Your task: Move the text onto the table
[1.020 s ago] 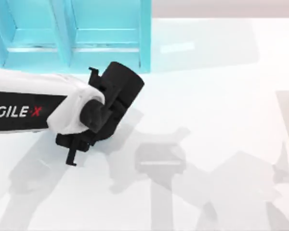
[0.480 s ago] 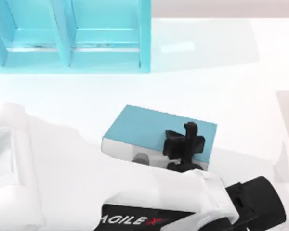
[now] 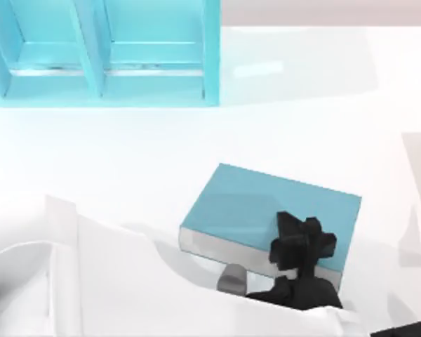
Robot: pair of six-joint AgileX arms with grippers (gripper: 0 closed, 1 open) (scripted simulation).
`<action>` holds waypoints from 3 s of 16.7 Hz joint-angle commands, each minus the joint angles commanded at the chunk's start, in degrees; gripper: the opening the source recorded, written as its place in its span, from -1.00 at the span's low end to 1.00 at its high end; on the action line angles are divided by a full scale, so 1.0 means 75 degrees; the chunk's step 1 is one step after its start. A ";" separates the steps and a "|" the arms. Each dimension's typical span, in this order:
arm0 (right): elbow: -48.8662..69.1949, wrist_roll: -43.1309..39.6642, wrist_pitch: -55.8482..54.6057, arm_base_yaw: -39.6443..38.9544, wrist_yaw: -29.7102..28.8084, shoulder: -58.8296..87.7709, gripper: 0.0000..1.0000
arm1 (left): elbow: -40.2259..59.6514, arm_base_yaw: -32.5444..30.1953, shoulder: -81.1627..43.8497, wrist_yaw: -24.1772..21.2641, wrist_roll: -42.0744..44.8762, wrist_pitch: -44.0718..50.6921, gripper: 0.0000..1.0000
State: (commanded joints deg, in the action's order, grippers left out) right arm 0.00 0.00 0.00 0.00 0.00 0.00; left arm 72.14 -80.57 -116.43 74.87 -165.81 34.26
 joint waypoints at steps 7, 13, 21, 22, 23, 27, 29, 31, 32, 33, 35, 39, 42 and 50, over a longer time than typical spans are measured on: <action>0.0000 0.0000 0.0000 0.0000 0.0000 0.0000 1.00 | 0.0104 -0.0086 -0.0043 0.0005 -0.0350 0.0396 -1.00; 0.0000 0.0000 0.0000 0.0000 0.0000 0.0000 1.00 | 0.0039 -0.0064 -0.0117 -0.0006 -0.0376 0.0300 -1.00; 0.0000 0.0000 0.0000 0.0000 0.0000 0.0000 1.00 | -0.0245 -0.0062 -0.0514 -0.0019 -0.0339 -0.0413 -1.00; 0.0000 0.0000 0.0000 0.0000 0.0000 0.0000 1.00 | -0.0245 -0.0062 -0.0514 -0.0019 -0.0339 -0.0413 -0.85; 0.0000 0.0000 0.0000 0.0000 0.0000 0.0000 1.00 | -0.0245 -0.0062 -0.0514 -0.0019 -0.0339 -0.0413 -0.70; 0.0000 0.0000 0.0000 0.0000 0.0000 0.0000 1.00 | -0.0245 -0.0062 -0.0514 -0.0019 -0.0339 -0.0413 -0.10; 0.0000 0.0000 0.0000 0.0000 0.0000 0.0000 1.00 | -0.0245 -0.0062 -0.0514 -0.0019 -0.0339 -0.0413 0.21; 0.0000 0.0000 0.0000 0.0000 0.0000 0.0000 1.00 | -0.0245 -0.0062 -0.0514 -0.0019 -0.0339 -0.0413 0.51; 0.0000 0.0000 0.0000 0.0000 0.0000 0.0000 1.00 | -0.0245 -0.0062 -0.0514 -0.0019 -0.0339 -0.0413 0.66; 0.0000 0.0000 0.0000 0.0000 0.0000 0.0000 1.00 | -0.0245 -0.0062 -0.0514 -0.0019 -0.0339 -0.0413 0.81; 0.0000 0.0000 0.0000 0.0000 0.0000 0.0000 1.00 | -0.0245 -0.0062 -0.0514 -0.0019 -0.0339 -0.0413 1.00; 0.0000 0.0000 0.0000 0.0000 0.0000 0.0000 1.00 | -0.0245 -0.0062 -0.0514 -0.0019 -0.0339 -0.0413 1.00; 0.0000 0.0000 0.0000 0.0000 0.0000 0.0000 1.00 | -0.0245 -0.0062 -0.0514 -0.0019 -0.0339 -0.0413 1.00; 0.0000 0.0000 0.0000 0.0000 0.0000 0.0000 1.00 | 0.0404 -0.0741 -0.0950 -0.0197 -0.2062 0.1268 1.00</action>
State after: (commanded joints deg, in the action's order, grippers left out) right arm 0.00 0.00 0.00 0.00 0.00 0.00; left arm 75.17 -86.13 -123.55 73.39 -181.28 43.77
